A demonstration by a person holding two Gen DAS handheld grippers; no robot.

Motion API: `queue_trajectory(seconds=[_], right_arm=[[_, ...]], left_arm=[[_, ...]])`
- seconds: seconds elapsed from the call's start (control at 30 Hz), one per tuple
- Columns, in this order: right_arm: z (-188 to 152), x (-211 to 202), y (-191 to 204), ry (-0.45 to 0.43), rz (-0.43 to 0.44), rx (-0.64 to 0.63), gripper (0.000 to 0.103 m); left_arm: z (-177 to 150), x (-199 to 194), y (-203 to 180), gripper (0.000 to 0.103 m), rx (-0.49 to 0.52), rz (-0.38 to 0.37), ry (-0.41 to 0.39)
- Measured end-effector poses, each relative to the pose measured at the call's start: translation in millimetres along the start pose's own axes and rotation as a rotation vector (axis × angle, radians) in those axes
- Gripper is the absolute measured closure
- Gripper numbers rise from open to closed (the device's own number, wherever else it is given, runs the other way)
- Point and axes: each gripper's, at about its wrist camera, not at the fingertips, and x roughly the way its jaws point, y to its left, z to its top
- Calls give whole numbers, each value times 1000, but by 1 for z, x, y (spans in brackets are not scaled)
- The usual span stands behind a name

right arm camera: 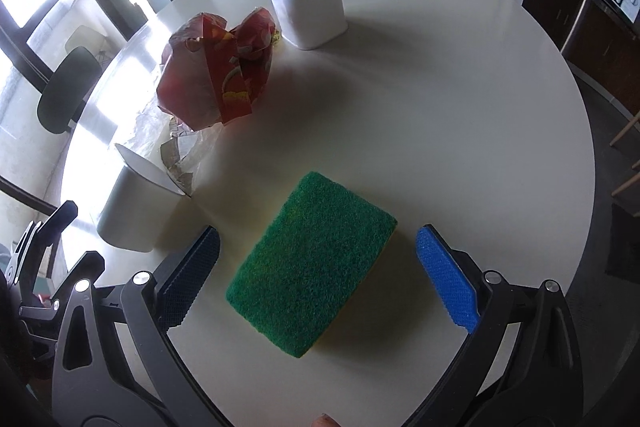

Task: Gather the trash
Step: 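Grasp the white cup with left tool while right tool grasps green sponge, then carry the white cup and sponge down over the blue wastebasket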

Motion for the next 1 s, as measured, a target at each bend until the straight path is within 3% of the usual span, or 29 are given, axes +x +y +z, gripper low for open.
queue_trajectory(seconds=[0.07, 0.23, 0.3, 0.43, 1.0], right_arm=[[0, 6, 2, 18, -9, -1, 12], [0, 15, 8, 41, -30, -18, 25], [-1, 16, 9, 46, -28, -23, 28], [-3, 16, 10, 43, -22, -39, 48], [-33, -14, 23, -48, 32, -179, 51]], left_arm=[[3, 7, -2, 28, 11, 7, 17], [2, 19, -7, 31, 31, 14, 40], [2, 23, -6, 41, 24, 8, 45], [-2, 20, -5, 44, 1, 15, 30], [-31, -31, -5, 44, -131, 8, -21]])
